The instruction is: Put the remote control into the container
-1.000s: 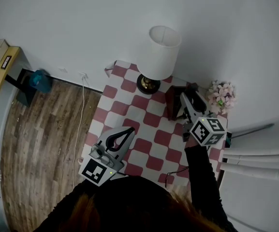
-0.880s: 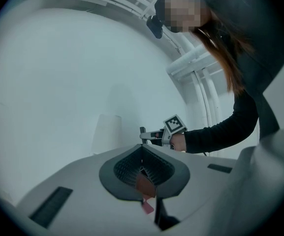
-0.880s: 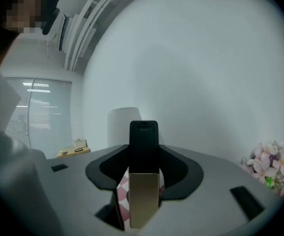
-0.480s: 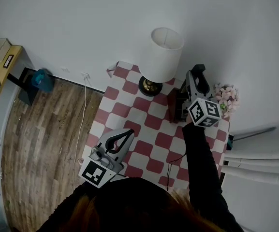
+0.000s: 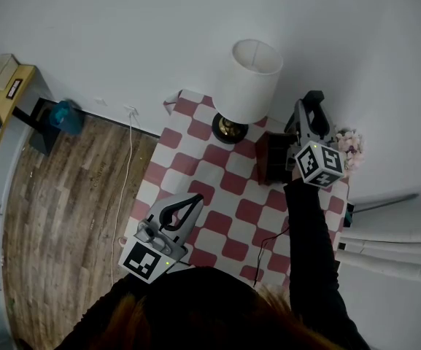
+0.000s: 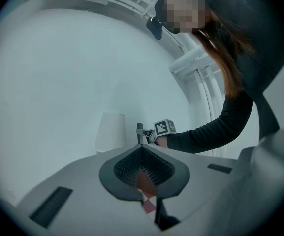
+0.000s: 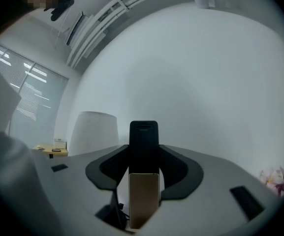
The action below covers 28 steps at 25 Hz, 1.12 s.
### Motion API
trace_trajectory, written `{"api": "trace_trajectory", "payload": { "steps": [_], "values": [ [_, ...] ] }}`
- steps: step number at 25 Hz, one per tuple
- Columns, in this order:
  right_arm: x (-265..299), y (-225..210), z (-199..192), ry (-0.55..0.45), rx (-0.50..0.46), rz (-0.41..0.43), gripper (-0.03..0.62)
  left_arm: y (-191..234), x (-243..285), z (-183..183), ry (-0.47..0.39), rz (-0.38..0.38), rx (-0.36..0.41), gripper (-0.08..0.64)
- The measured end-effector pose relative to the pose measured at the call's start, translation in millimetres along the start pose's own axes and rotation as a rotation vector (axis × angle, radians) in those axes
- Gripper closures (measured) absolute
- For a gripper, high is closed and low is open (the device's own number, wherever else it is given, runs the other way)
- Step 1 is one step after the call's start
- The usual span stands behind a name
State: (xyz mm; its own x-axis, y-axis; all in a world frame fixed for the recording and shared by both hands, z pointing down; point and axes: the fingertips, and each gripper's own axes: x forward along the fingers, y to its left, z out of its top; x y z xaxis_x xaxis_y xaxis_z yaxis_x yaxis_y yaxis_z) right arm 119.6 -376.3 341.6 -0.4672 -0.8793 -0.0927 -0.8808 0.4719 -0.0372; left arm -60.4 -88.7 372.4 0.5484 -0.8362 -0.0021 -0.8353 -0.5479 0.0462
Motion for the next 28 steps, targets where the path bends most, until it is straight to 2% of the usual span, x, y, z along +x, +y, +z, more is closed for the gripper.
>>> {"api": "trace_trajectory", "payload": {
  "steps": [3,6,11,14,23,26,28],
  "values": [
    [1,-27,0,0.019,0.02,-0.027,0.396,0,-1,0,0.001,0.003,-0.006,0.552],
    [2,-43,-15,0.057,0.09,-0.033,0.396,1,-2,-1,0.004,0.002,-0.005,0.551],
    [2,-45,-42,0.092,0.201,-0.033,0.396,0,2,-1,0.009,-0.007,0.0,0.552],
    [-1,-39,-58,0.114,0.227,-0.028,0.396,0,2,0,0.004,-0.005,-0.004,0.551],
    [-17,-23,-86,0.133,0.177,-0.001,0.396,2,3,-3,0.011,-0.008,-0.001,0.551],
    [-19,-15,-86,0.153,0.122,0.021,0.396,2,4,-3,0.012,-0.009,-0.007,0.551],
    [-20,-9,-88,0.203,0.057,0.036,0.397,3,3,-3,0.01,-0.005,-0.009,0.552]
  ]
}}
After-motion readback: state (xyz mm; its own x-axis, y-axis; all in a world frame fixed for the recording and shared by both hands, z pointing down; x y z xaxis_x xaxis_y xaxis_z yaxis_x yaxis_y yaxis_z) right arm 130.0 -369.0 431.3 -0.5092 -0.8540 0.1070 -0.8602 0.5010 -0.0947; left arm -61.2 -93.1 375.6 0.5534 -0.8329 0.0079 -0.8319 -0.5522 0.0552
